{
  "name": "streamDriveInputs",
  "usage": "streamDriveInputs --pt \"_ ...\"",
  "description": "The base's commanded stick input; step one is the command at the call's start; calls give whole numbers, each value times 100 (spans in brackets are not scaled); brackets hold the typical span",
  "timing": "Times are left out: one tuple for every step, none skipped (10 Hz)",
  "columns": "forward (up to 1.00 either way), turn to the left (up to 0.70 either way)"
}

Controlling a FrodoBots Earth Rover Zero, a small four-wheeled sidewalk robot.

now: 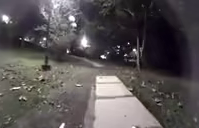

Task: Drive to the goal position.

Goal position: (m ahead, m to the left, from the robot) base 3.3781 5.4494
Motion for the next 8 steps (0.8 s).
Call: streamDriveInputs --pt "45 21" --pt "45 27" --pt "45 27" --pt "45 27" --pt "45 10" --pt "45 0" --pt "45 0" --pt "45 0"
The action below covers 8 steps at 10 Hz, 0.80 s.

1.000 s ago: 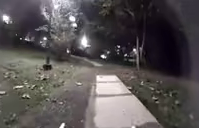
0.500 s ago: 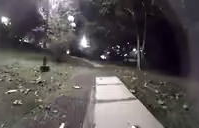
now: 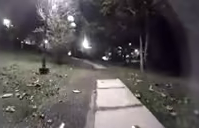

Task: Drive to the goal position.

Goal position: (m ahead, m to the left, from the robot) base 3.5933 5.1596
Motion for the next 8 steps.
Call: streamDriveInputs --pt "45 0" --pt "45 0" --pt "45 0" --pt "45 0" --pt "45 0" --pt "45 0" --pt "45 0" --pt "45 0"
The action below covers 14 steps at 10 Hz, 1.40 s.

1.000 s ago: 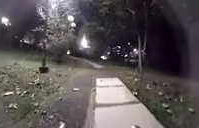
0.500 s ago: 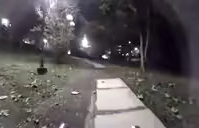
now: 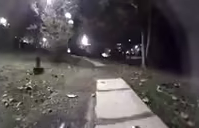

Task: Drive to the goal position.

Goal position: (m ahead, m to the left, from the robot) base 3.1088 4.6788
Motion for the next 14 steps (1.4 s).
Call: streamDriveInputs --pt "45 0" --pt "45 0" --pt "45 0" --pt "45 0" --pt "45 0" --pt "45 0" --pt "45 0" --pt "45 0" --pt "45 0" --pt "45 0" --pt "45 0" --pt "45 0" --pt "45 0" --pt "45 0"
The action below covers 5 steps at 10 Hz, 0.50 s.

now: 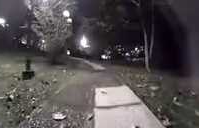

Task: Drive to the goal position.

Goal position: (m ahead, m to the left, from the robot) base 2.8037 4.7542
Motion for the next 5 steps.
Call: streamDriveInputs --pt "45 0" --pt "45 0" --pt "45 0" --pt "45 0" --pt "45 0"
